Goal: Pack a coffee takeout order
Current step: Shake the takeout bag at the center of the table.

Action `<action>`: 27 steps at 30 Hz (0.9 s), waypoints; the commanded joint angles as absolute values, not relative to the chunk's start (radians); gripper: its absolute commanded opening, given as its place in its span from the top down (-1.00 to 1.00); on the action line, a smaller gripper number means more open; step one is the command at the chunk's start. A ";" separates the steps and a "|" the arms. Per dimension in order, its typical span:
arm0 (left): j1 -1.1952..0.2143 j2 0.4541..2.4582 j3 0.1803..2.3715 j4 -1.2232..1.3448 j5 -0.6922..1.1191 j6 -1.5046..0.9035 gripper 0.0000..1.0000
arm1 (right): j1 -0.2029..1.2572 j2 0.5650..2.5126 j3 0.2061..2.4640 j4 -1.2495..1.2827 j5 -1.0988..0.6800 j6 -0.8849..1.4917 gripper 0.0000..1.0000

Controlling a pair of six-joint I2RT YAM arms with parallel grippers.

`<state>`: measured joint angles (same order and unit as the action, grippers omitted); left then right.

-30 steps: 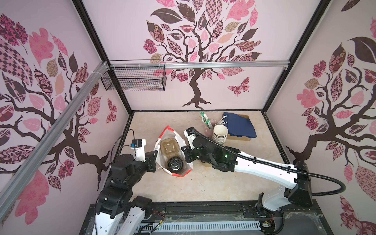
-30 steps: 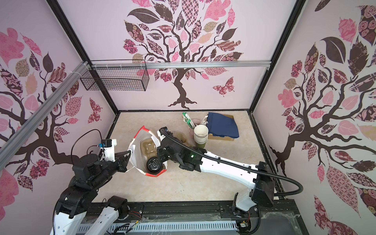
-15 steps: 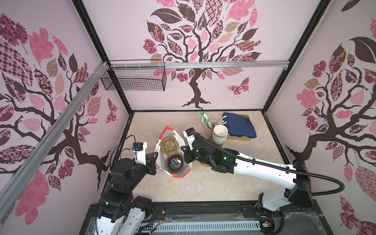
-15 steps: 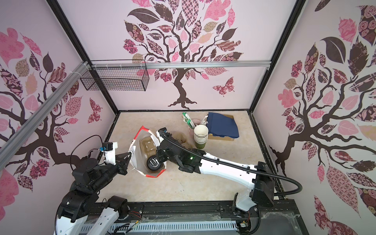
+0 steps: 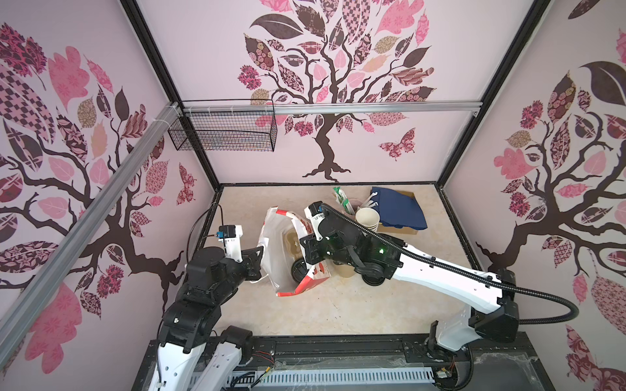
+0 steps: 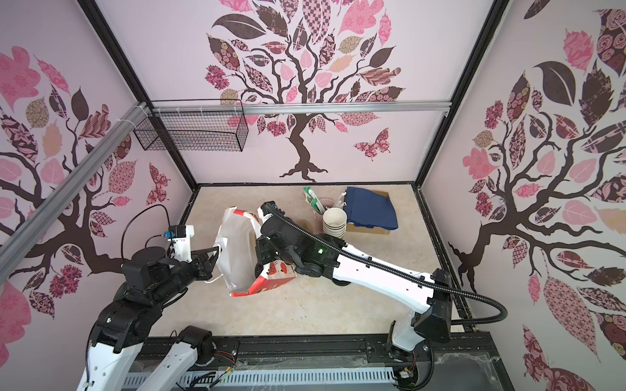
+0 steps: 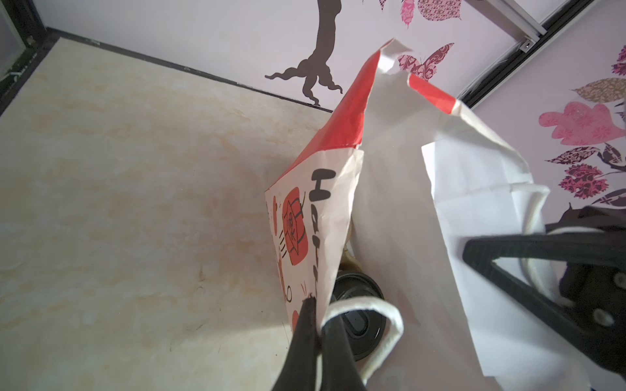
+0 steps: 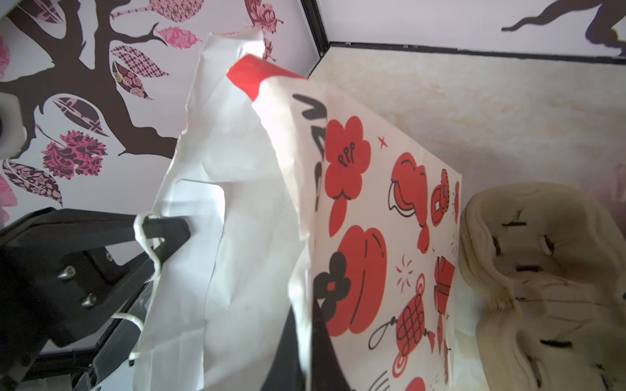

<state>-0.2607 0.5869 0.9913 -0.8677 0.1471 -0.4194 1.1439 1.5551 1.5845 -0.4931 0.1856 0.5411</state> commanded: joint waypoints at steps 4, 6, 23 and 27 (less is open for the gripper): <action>-0.261 0.683 1.111 -1.061 0.206 -0.568 1.00 | 1.148 1.606 1.670 -0.655 0.138 0.594 0.99; -0.261 0.711 1.125 -1.077 0.229 -0.592 1.00 | 1.147 1.622 1.698 -0.691 0.130 0.605 0.99; -0.261 0.795 1.183 -1.118 0.252 -0.573 0.41 | 1.072 1.718 1.770 -0.822 0.060 0.643 0.73; -0.261 0.795 1.187 -1.136 0.233 -0.564 0.17 | 1.069 1.720 1.764 -0.831 0.053 0.646 0.48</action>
